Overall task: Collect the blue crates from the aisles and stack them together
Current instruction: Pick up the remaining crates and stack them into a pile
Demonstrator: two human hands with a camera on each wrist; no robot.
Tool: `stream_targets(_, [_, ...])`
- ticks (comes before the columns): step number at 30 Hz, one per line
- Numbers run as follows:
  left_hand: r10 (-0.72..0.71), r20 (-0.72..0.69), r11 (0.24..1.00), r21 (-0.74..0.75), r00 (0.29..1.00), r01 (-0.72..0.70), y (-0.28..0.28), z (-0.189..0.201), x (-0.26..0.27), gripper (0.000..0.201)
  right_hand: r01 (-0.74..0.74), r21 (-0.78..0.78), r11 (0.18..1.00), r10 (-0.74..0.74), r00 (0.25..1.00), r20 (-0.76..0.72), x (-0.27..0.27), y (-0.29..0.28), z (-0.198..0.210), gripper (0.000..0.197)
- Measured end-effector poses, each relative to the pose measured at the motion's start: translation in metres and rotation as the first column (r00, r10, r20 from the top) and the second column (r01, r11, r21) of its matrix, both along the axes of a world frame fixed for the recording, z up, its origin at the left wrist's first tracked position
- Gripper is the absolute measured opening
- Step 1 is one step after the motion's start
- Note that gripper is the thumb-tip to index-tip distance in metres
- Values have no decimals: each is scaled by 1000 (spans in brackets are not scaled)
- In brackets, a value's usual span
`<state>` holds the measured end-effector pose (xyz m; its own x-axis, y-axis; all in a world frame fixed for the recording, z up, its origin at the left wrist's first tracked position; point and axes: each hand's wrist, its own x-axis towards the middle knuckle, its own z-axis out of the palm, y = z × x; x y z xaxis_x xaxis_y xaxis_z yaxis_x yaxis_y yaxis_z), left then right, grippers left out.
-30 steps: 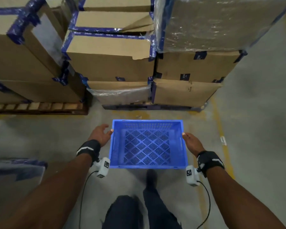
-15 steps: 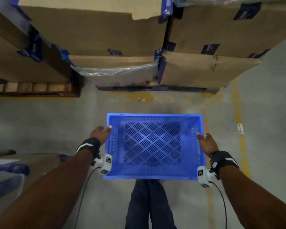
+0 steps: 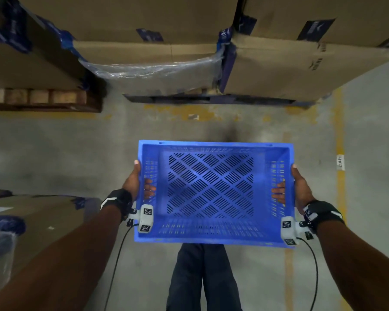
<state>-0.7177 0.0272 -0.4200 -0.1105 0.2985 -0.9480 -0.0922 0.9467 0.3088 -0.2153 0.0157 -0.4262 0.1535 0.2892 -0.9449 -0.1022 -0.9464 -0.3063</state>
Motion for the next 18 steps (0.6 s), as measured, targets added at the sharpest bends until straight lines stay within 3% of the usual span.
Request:
stream_targets(3, [52,69,998,-35,996,-50,-6,-5,-2,104,-25,-16,1000,23,995,-101,4,-3,-4,129])
stream_targets(8, [-6,78,1000,2,997,6,-13,-11,-3,134,-28,-24,999,24,991,-131,1,-6,1,134])
stream_targets(10, [5,54,1000,19,999,-6,-13,-8,0,126,-33,-32,999,29,993,-114,-2,-5,5,127])
stream_targets(14, [37,-46,994,107,998,-32,-17,5,6,88,7,35,999,-7,1000,3,-7,-7,18,97])
stream_targets(18, [49,-35,985,166,998,-43,-19,42,6,80,25,85,996,-27,999,23,-9,-14,51,91])
